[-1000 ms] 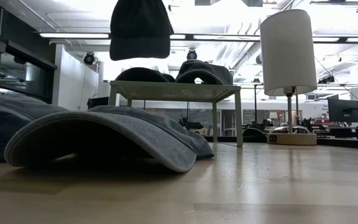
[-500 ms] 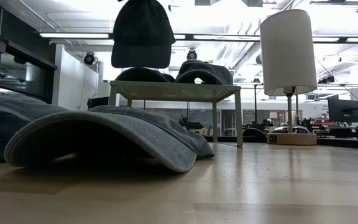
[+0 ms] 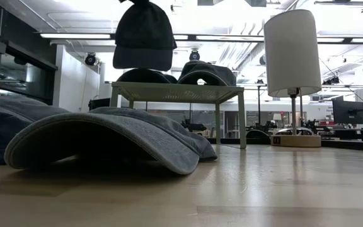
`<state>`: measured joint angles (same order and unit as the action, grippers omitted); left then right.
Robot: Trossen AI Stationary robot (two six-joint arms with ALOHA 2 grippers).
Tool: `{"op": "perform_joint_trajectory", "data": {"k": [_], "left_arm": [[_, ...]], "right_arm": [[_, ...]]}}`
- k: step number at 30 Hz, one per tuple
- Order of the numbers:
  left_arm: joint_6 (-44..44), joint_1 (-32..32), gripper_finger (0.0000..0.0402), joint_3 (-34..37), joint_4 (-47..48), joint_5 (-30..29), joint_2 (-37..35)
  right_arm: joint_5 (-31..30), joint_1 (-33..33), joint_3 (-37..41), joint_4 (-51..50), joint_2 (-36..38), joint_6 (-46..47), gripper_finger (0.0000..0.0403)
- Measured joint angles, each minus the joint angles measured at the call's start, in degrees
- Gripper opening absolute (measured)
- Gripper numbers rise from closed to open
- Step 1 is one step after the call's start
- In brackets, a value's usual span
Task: Pick & Place hat
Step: Stack the right blue cap on the blue cap on the shelf
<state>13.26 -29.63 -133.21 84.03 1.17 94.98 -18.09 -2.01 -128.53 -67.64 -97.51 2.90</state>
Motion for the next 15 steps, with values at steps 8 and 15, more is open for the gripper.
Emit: {"op": "perform_joint_trajectory", "data": {"k": [8,15], "left_arm": [[0.5,-0.4,0.0000,0.0,-0.2,-0.1,1.2],[1.5,-2.9,0.0000,0.0,-0.8,-0.5,1.7]], "right_arm": [[-0.7,0.0,0.0,0.0,0.0,-0.2,0.0188],[-0.7,0.0,0.0,-0.1,0.0,-0.3,0.0189]]}}
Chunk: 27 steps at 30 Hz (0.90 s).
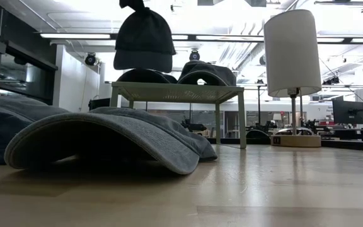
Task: Pick & Place hat
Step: Stack the right blue cap on the blue cap on the shelf
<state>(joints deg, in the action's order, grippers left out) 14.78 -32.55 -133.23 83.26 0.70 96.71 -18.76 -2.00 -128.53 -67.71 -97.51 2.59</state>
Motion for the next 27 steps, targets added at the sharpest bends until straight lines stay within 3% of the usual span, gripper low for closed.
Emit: {"op": "perform_joint_trajectory", "data": {"k": [16,27], "left_arm": [[2.2,-5.3,0.0000,0.0,0.1,9.9,2.8],[4.4,-5.8,0.0000,0.0,0.5,4.5,6.0]], "right_arm": [[-1.5,0.0,0.0,-0.3,0.0,0.0,0.0188],[-3.5,0.0,0.0,-0.7,0.0,0.0,0.0188]]}}
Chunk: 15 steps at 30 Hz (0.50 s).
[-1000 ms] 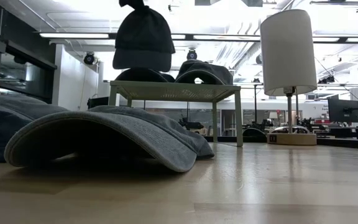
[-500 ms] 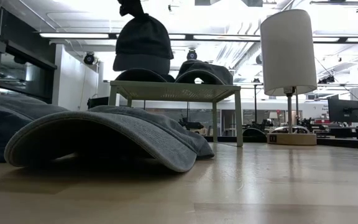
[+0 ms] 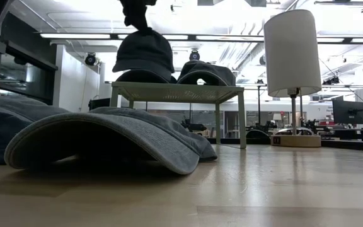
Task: Pick & Place hat
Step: Stack the right blue cap on the blue cap on the shelf
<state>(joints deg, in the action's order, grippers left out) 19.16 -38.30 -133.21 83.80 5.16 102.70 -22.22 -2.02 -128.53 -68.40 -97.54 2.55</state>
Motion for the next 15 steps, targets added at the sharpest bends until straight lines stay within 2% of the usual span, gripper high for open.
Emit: {"op": "perform_joint_trajectory", "data": {"k": [9,15], "left_arm": [[0.1,0.0,0.0000,0.0,-1.5,-1.0,3.8],[0.1,0.0,0.0000,0.0,-3.3,-5.9,5.0]], "right_arm": [[-0.8,-0.3,0.0,-0.1,0.0,0.4,0.0188],[-0.9,-0.3,0.0,-0.1,0.0,1.0,0.0186]]}}
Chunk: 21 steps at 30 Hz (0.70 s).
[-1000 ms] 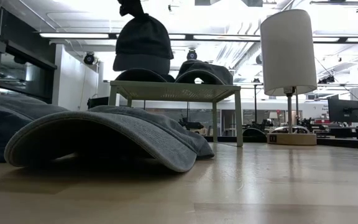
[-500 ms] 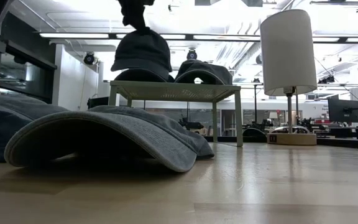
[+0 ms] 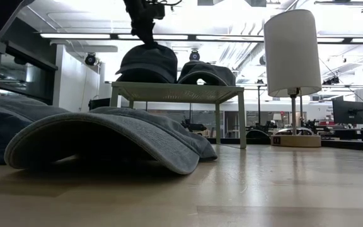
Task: Pick & Place hat
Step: Stack the right blue cap on the blue cap on the shelf
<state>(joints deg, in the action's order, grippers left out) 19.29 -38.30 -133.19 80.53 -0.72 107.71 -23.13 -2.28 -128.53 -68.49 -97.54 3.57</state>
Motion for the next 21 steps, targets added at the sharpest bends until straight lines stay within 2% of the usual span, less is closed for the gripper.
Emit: {"op": "perform_joint_trajectory", "data": {"k": [5,21], "left_arm": [[0.0,-0.4,0.0000,0.0,-1.1,-2.6,0.0],[-0.2,-1.4,0.0008,0.0,-0.6,-1.3,1.8]], "right_arm": [[-0.4,0.0,0.0,-0.2,0.0,0.5,0.0185],[-0.5,0.0,0.0,-1.0,0.0,1.2,0.0185]]}}
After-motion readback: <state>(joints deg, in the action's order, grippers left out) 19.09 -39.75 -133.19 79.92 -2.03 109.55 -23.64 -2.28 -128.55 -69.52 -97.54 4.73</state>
